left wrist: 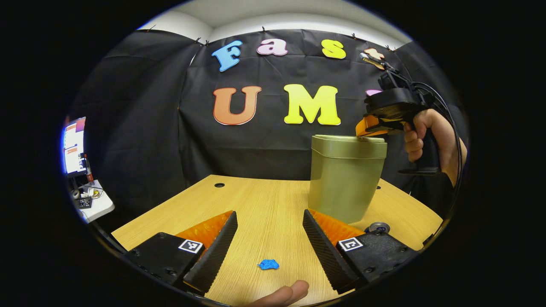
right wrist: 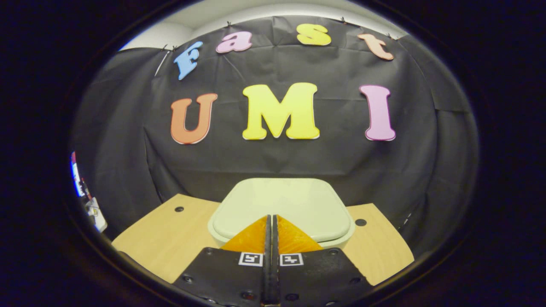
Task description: Press the lid of the desktop garbage bin to open it, pick up the crumpled paper on the desktop and throw it into the bin, then pick up the pop can on the desktop and drop it into the bin, and finally close the garbage bin lid.
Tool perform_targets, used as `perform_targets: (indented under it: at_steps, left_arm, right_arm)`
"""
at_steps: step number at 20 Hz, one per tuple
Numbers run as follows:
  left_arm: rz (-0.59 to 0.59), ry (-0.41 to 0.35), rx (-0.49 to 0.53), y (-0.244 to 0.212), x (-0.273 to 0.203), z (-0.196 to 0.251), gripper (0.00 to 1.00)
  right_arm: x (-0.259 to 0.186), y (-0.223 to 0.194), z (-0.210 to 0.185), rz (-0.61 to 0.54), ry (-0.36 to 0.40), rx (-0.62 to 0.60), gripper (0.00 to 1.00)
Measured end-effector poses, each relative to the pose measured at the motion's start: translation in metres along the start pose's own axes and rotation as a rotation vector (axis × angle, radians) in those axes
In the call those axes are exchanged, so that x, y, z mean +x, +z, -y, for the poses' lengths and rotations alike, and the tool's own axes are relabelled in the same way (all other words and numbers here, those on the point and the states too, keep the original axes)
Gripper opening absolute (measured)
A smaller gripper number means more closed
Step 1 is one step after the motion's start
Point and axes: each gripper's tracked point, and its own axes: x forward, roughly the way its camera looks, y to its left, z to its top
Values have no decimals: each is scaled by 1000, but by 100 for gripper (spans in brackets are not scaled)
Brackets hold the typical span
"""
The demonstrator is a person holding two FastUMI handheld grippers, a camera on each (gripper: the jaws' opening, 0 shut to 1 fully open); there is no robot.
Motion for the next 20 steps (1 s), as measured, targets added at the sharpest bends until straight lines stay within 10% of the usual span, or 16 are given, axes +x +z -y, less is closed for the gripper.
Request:
perform_targets:
  at_steps: [9, 20]
  left_arm:
    - [-17, 15, -31, -2, 9, -14, 99]
    - [-18, -8, -31, -3, 10, -7, 99]
  right_arm:
    - [-107, 72, 1, 256, -13, -8, 1]
    - [-214, 4, 40, 272, -18, -71, 57]
